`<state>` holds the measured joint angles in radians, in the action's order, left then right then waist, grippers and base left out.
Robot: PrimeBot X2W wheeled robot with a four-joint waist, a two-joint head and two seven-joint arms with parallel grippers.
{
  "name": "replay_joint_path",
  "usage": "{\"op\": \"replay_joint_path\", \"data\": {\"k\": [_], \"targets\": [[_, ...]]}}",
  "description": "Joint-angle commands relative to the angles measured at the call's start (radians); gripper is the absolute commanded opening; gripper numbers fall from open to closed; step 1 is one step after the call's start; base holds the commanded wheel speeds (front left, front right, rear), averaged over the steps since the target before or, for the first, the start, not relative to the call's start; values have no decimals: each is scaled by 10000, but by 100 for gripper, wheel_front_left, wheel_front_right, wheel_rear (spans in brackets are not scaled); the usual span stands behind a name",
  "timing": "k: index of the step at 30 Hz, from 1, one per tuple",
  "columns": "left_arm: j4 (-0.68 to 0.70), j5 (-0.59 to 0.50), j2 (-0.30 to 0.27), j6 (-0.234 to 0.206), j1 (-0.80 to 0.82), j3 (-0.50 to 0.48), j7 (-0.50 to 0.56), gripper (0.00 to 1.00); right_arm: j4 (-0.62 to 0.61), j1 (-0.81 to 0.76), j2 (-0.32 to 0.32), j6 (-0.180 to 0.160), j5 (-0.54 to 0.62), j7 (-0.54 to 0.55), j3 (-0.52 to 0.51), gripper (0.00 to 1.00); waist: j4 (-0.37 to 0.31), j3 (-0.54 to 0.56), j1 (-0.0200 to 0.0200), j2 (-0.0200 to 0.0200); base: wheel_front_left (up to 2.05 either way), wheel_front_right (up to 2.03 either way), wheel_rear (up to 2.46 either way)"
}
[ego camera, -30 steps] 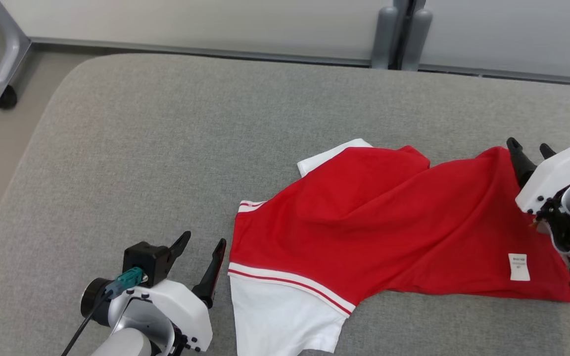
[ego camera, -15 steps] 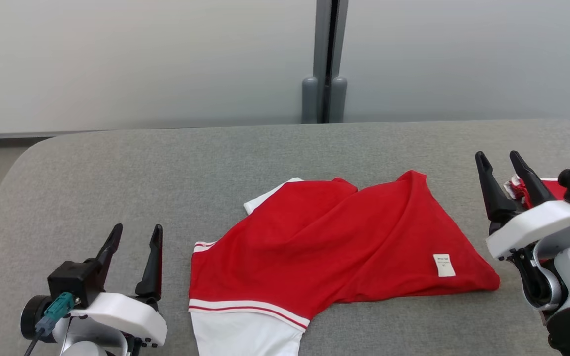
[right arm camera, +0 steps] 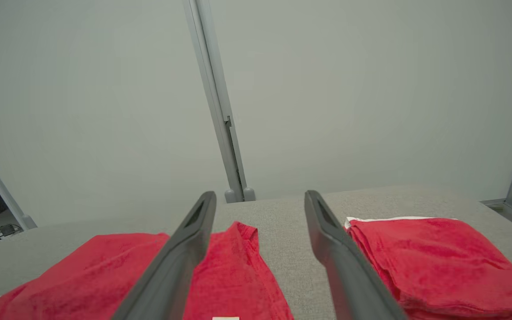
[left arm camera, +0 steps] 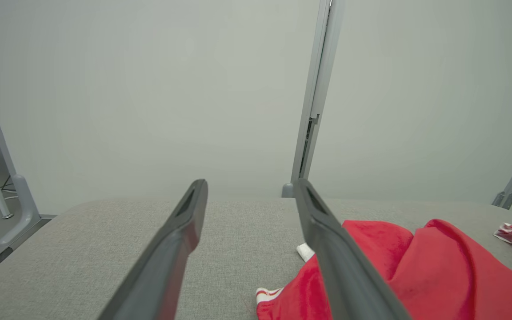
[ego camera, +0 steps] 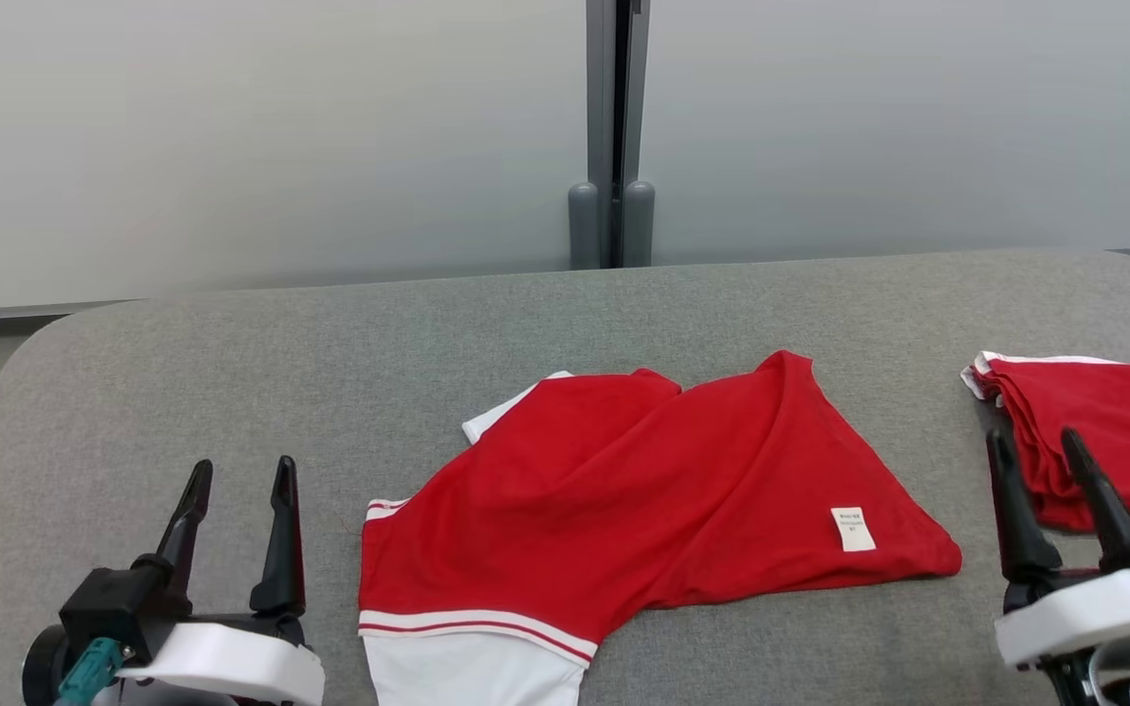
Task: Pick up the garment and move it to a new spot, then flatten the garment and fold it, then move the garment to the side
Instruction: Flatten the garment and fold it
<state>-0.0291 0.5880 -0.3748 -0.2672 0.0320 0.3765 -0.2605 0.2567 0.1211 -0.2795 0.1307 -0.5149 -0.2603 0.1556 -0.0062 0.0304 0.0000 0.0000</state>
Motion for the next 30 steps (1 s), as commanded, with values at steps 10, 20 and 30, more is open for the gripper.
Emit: {"op": "replay_joint_path", "data": {"k": [10, 20, 30], "targets": [[-142, -912, 920, 715, -716, -759, -52, 100, -711, -983, 709, 2, 970, -54, -737, 100, 103, -64, 0, 0, 0, 0, 0], [-326, -1429, 1244, 1198, -616, -1085, -53, 100, -864, -897, 825, 2, 1090, 126, -884, 100, 187, -84, 0, 0, 0, 0, 0], [-413, -1691, 1460, 1441, -550, -1205, -54, 100, -995, -1004, 864, 2, 1186, 318, -982, 100, 260, -47, 0, 0, 0, 0, 0]]}}
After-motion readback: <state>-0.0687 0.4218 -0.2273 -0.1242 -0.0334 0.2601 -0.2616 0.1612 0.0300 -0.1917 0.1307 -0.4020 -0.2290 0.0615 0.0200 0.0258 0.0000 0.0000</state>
